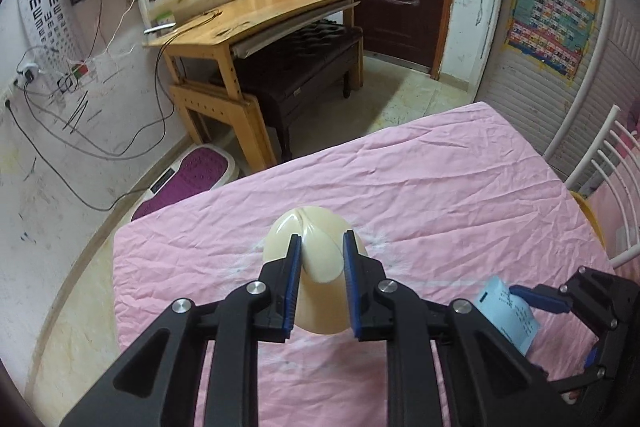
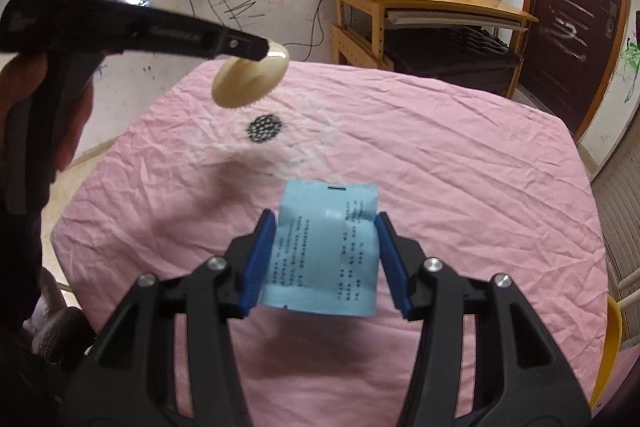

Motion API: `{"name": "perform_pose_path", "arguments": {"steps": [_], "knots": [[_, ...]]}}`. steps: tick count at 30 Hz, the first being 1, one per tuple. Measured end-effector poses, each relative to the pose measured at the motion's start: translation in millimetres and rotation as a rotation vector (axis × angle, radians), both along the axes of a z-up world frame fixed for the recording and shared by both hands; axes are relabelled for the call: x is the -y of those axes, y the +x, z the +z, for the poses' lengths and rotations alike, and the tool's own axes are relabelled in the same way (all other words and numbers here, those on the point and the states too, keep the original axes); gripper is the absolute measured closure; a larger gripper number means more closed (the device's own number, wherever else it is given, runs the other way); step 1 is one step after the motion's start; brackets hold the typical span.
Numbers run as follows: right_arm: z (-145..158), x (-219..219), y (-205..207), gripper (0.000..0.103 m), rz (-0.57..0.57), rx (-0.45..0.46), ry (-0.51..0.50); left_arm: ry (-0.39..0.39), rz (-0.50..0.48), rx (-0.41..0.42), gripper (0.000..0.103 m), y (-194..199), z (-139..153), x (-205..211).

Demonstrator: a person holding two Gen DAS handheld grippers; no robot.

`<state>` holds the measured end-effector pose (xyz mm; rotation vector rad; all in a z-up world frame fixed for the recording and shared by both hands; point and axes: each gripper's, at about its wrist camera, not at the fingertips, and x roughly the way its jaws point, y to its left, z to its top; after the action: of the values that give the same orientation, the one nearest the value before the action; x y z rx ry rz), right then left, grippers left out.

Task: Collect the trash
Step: 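Carry the lid and paper slip to the yellow bin and open both tools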

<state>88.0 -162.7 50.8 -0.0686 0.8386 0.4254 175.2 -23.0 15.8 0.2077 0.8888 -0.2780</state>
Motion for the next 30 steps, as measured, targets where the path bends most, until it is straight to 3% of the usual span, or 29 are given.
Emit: {"name": "perform_pose_path", "arguments": {"steps": [8, 16, 23, 30], "knots": [[6.1, 66.7, -1.7, 0.054, -0.115, 0.034, 0.038, 0.01, -0.111, 0.017, 0.087, -16.5, 9.7, 70.2], [4.7, 169.4, -12.8, 0.054, -0.31, 0.071, 0.071, 0.002, -0.268, 0.012, 0.087, -35.6, 15.6, 172.0], [-20.1, 266.4, -29.9, 0.054, -0.509, 0.061, 0.111, -0.008, -0.428, -0.032, 0.087, -61.4, 2.8, 275.7], [-62.7, 323.6, -35.3, 0.054, -0.614, 0.007, 0.142, -0.028, -0.535, -0.13, 0.087, -75.5, -32.6, 363.3]]}}
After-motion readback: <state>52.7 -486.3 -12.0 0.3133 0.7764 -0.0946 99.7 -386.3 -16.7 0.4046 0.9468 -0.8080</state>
